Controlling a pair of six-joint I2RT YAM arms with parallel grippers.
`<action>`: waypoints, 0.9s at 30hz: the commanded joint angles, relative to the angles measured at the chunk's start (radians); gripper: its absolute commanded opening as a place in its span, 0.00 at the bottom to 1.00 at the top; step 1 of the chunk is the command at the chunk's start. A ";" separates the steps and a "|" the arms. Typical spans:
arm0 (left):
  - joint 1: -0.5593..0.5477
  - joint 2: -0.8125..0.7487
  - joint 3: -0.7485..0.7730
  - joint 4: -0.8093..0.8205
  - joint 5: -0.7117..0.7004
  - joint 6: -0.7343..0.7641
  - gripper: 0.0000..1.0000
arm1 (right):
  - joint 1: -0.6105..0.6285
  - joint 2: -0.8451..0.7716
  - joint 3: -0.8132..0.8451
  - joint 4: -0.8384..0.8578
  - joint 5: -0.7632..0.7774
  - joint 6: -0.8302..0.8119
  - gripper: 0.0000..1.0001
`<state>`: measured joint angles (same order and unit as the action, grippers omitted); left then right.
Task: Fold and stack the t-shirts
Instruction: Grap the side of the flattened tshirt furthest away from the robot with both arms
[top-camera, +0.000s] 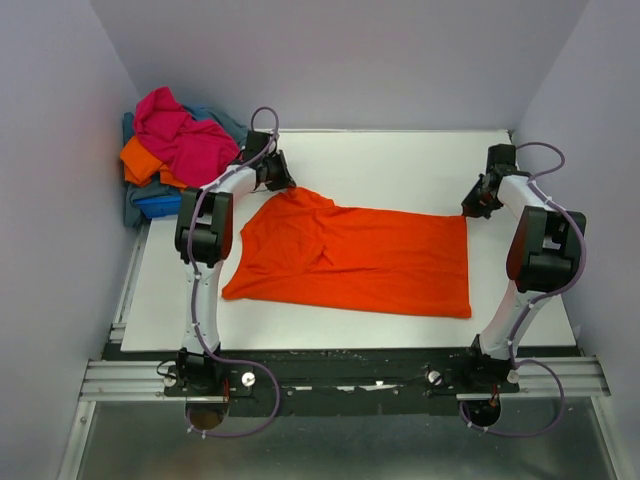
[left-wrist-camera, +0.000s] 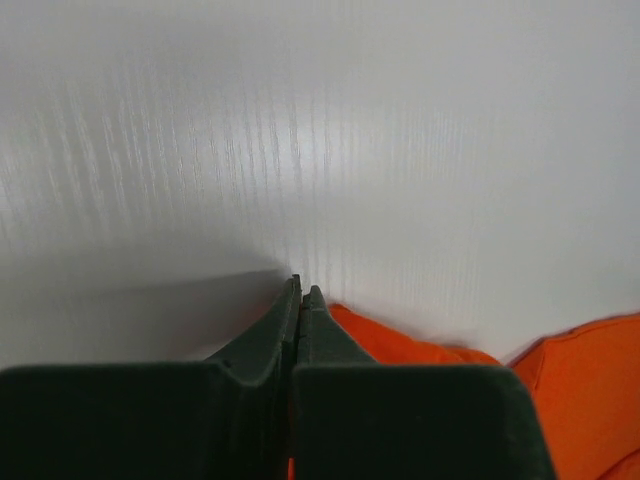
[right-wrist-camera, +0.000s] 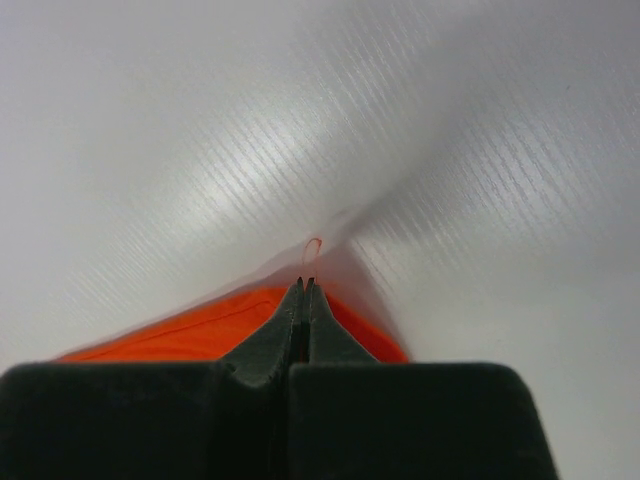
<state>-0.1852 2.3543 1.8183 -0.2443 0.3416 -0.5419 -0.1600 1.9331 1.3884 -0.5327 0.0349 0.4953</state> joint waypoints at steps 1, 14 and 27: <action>-0.002 -0.142 -0.118 0.135 0.001 0.022 0.00 | 0.002 -0.071 0.012 -0.038 0.006 -0.015 0.01; 0.000 -0.357 -0.379 0.318 -0.039 0.023 0.00 | 0.002 -0.146 -0.055 -0.032 -0.018 -0.014 0.01; 0.000 -0.535 -0.580 0.369 -0.085 0.036 0.00 | 0.001 -0.267 -0.160 -0.039 0.011 -0.009 0.01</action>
<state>-0.1852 1.9175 1.3033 0.0666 0.2993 -0.5236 -0.1600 1.7138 1.2701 -0.5491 0.0296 0.4957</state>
